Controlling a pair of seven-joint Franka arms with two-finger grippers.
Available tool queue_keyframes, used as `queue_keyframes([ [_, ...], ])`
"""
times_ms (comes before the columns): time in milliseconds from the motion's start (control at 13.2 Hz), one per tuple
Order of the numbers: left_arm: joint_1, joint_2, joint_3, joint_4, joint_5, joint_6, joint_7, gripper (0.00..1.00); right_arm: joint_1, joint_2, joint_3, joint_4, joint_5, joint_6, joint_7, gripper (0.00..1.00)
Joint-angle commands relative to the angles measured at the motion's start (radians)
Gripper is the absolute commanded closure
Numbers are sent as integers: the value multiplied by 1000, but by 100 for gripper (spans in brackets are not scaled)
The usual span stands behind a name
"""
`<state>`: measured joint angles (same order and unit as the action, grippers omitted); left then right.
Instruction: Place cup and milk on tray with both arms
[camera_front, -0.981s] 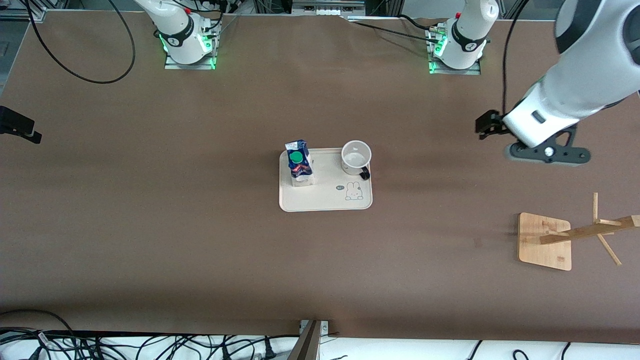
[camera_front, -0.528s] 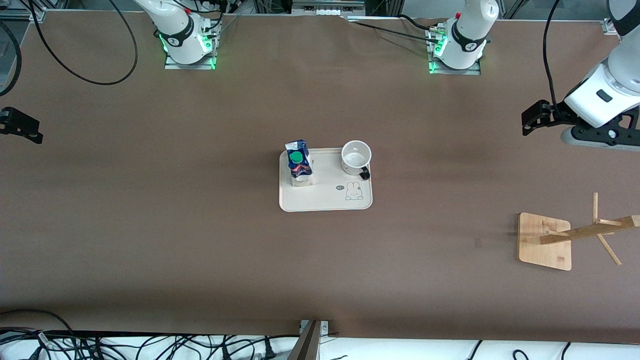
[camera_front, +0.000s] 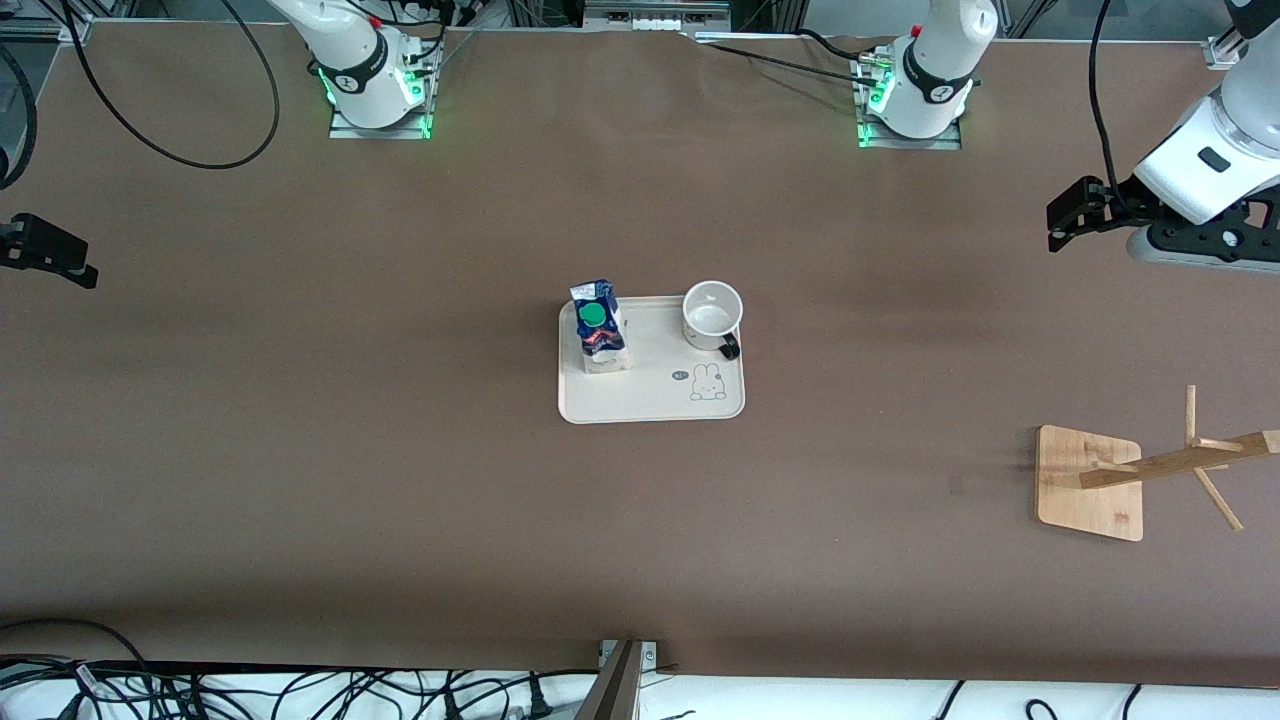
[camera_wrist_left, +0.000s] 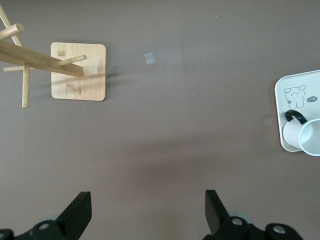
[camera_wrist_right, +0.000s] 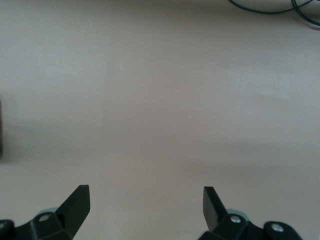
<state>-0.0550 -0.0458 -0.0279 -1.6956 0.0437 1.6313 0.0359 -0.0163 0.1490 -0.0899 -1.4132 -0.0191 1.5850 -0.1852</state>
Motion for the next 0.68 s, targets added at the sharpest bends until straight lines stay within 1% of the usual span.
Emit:
queue_keyframes([
  [0, -6, -9, 5, -12, -16, 12, 24, 0, 3, -12, 2, -4, 15, 4, 96, 0],
  [604, -6, -2, -7, 4, -2, 6, 15, 0, 1, -8, -2, -4, 18, 4, 86, 0],
])
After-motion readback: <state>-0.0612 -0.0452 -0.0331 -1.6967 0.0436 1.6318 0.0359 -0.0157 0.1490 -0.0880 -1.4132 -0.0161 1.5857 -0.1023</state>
